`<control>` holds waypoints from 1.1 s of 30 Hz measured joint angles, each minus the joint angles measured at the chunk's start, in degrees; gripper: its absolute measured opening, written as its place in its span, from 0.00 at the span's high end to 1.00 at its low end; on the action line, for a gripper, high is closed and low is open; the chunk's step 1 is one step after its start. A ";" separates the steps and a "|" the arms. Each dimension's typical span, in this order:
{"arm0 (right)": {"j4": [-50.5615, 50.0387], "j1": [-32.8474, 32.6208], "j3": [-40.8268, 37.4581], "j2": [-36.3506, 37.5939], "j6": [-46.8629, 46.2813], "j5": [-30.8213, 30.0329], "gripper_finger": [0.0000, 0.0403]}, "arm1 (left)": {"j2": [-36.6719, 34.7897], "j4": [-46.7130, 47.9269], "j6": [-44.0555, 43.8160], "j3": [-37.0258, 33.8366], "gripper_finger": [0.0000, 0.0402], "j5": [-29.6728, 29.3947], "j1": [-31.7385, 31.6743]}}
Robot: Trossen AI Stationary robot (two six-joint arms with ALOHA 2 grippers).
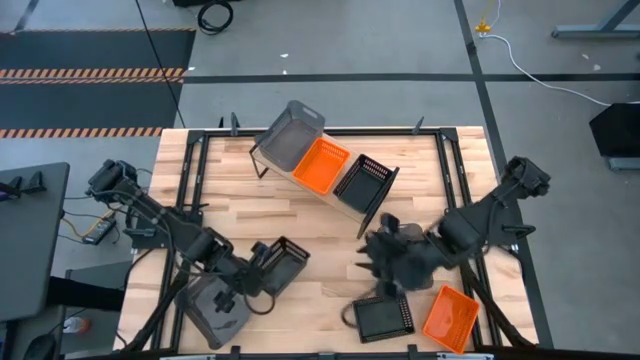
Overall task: Stack baskets on shelf by color
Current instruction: Stack the top black basket on top of the other black basket on the shelf
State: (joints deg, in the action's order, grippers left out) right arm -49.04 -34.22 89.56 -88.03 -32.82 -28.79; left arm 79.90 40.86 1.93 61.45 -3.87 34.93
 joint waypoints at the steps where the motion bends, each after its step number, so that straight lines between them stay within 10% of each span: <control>1: 1.77 1.30 0.00 0.00 1.23 0.78 0.65 | 0.00 0.42 0.02 0.00 0.97 0.02 -0.25; 17: 9.95 19.16 0.00 -8.37 6.64 22.81 0.60 | 8.72 7.53 7.78 3.08 0.97 -10.02 1.18; 33: 14.48 20.09 0.00 -14.67 7.80 23.95 0.57 | 12.90 11.46 9.98 19.75 0.97 -13.95 1.83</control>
State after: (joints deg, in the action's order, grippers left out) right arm -34.57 -14.13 89.56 -102.70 -25.01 -4.84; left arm 92.79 52.32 11.92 81.20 -17.82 36.76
